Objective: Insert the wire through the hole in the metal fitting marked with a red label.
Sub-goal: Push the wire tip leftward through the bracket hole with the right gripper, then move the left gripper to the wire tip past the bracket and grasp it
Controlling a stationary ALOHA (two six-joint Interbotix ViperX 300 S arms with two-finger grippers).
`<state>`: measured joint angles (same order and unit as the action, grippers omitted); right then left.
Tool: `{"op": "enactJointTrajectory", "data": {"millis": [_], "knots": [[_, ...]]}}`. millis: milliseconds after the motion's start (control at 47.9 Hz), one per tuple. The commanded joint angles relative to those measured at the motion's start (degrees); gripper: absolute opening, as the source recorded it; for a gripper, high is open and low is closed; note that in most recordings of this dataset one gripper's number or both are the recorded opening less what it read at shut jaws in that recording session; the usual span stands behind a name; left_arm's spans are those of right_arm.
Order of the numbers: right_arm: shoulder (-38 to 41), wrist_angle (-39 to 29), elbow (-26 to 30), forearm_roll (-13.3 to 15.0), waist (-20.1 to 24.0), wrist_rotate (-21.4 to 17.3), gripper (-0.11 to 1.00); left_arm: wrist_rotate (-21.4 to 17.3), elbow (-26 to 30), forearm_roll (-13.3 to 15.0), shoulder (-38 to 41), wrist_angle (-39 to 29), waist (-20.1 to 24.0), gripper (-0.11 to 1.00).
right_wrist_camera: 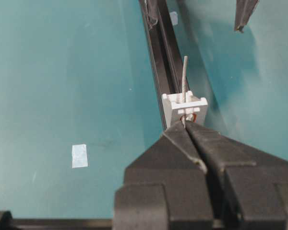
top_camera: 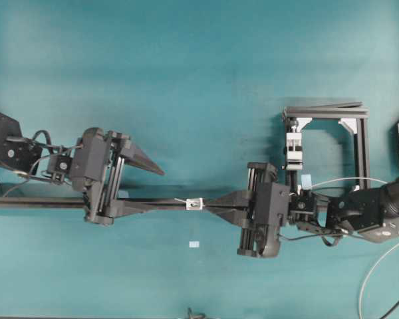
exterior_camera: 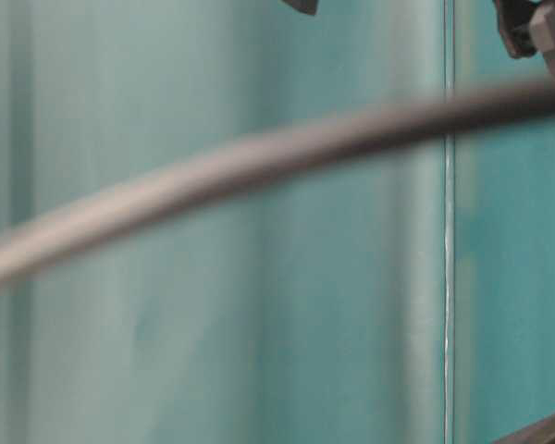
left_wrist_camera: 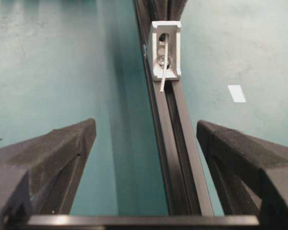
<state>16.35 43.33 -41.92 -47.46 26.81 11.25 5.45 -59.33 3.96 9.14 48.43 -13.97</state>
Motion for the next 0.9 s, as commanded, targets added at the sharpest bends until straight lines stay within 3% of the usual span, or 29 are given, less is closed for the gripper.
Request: {"op": "enactJointTrajectory", "data": {"millis": [0, 292, 689, 772, 876], "knots": [[-0.9, 0.3, 1.1, 0.2, 0.2, -0.1, -0.01, 0.4, 1.8, -0.2, -0.3, -0.7, -0.2, 0.68], [-0.9, 0.2, 1.1, 0.2, 0.2, -0.1, -0.01, 0.9, 5.4, -0.2, 0.6, -2.5, -2.1, 0.68], [-0.9, 0.2, 1.2, 0.2, 0.2, -0.1, -0.01, 5.2, 7.6, -0.2, 0.7, -5.2, -2.5, 0.67], [-0.9, 0.2, 1.2, 0.2, 0.2, -0.1, -0.01, 5.6, 8.2, -0.2, 0.7, -6.1, -2.5, 0.64], [-0.9, 0.2, 1.2, 0.2, 0.2, -0.1, -0.01, 6.1, 8.9, -0.2, 0.7, -7.2, -2.5, 0.51]]}}
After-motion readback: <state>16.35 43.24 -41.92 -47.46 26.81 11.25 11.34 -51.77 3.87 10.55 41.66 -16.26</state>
